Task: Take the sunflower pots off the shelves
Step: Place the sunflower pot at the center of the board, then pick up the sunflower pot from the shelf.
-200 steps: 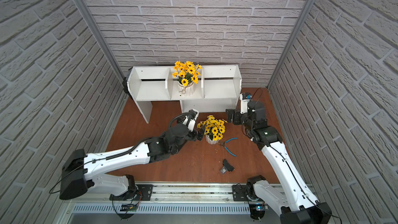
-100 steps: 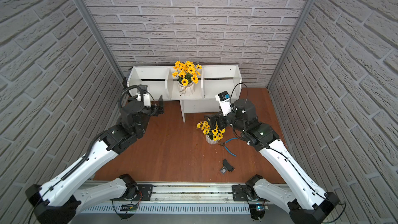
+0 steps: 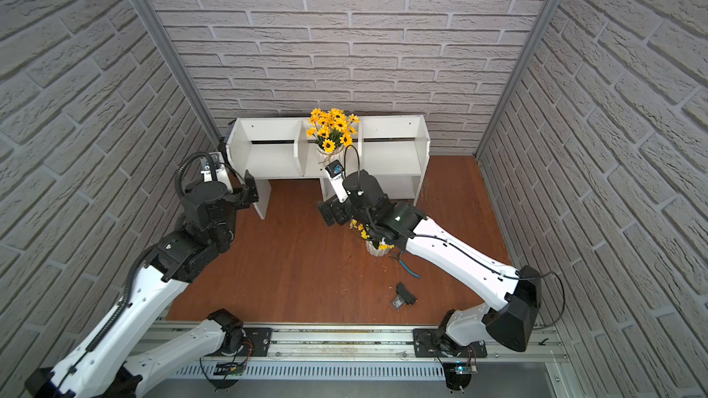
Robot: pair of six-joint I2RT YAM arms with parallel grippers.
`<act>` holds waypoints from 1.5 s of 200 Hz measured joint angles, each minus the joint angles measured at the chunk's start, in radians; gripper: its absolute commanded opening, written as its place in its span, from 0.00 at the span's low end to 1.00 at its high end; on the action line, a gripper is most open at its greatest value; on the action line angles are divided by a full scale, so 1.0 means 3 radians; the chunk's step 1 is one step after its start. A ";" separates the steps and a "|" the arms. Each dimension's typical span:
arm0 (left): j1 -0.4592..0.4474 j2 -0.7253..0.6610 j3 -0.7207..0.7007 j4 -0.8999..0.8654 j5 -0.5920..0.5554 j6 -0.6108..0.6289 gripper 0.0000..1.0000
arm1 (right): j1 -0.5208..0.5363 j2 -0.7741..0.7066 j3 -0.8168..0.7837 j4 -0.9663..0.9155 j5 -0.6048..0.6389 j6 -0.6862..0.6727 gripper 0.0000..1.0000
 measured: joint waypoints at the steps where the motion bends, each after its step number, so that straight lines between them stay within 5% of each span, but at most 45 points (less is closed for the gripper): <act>1: 0.0000 0.0000 -0.0003 -0.0001 -0.0001 -0.0001 0.98 | 0.0004 0.0010 0.0000 0.0013 0.0011 0.0000 1.00; 65: 0.0009 -0.0062 -0.0234 -0.0061 -0.0009 -0.0084 0.98 | 0.0144 0.0674 0.0085 0.0952 0.0844 -0.0088 1.00; 138: 0.0019 -0.0107 -0.0290 -0.0056 -0.0008 -0.0134 0.98 | 0.0126 0.0818 0.0328 0.1431 0.1209 -0.0146 1.00; 300: 0.0041 -0.0113 -0.0390 -0.0031 0.0000 -0.0134 0.98 | -0.0320 0.1296 0.0640 0.1670 0.1176 0.0144 1.00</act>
